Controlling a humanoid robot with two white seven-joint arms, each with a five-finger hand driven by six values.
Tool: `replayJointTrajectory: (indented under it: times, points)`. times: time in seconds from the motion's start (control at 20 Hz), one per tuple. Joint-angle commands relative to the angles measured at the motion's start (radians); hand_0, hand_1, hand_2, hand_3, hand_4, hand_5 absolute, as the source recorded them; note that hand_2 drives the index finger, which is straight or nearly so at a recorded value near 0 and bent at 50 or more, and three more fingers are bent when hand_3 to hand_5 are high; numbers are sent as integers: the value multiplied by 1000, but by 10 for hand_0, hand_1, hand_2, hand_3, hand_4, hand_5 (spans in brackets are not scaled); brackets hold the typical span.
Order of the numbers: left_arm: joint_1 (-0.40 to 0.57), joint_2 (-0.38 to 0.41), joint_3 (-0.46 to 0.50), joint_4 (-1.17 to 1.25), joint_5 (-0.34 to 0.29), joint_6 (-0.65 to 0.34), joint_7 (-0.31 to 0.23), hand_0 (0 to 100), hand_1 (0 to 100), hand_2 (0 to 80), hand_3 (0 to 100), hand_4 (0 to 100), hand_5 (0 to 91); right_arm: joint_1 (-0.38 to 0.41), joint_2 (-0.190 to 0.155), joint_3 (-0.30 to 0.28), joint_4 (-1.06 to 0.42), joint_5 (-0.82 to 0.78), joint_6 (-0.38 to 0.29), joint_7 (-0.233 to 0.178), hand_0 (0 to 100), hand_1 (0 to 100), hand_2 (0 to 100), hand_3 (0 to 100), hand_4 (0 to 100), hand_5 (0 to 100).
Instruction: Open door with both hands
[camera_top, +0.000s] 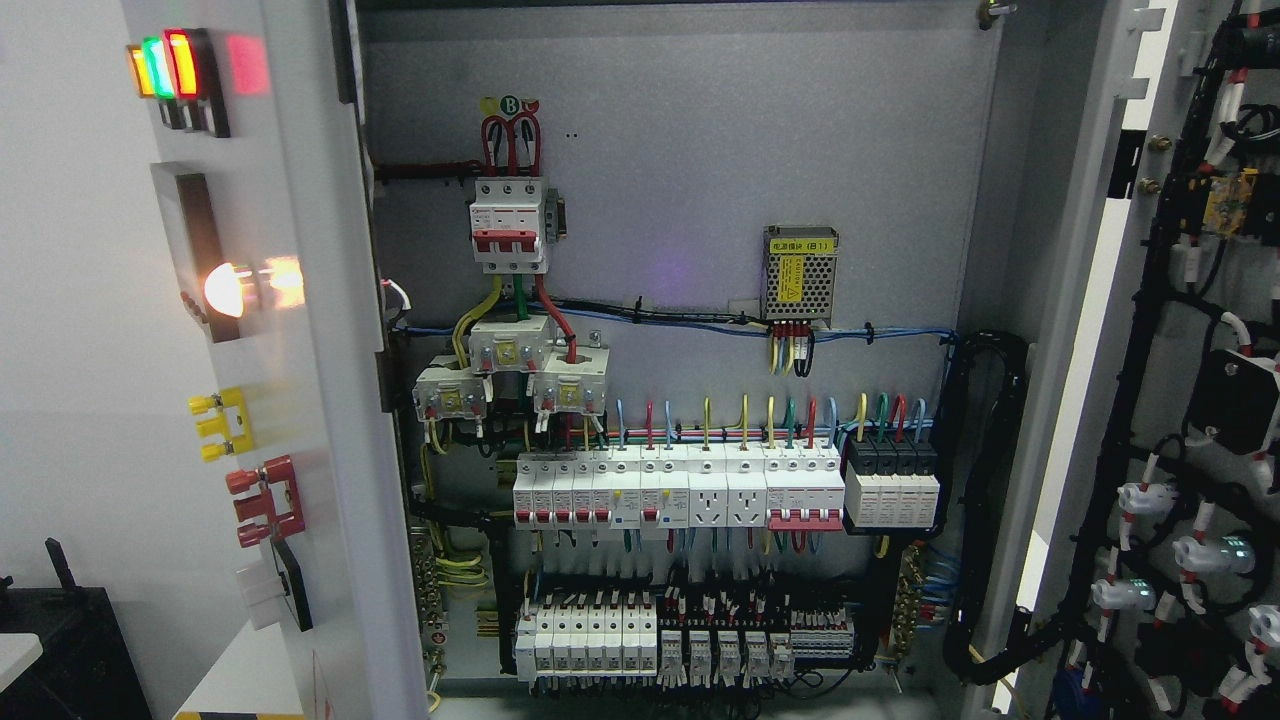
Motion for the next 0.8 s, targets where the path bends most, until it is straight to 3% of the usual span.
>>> replayJointTrajectory:
  times: [0.0,0.75]
  points:
    - [0,0,0,-5,0,-2,-1,0,0,0,0,33,0,2,23,63,-13,0,1,0,0,0,0,0,0,0]
    - [0,0,0,-5,1,0,-1,0,0,0,0,33,0,9,23,99,6,15,27,-1,0,0,0,0,0,0]
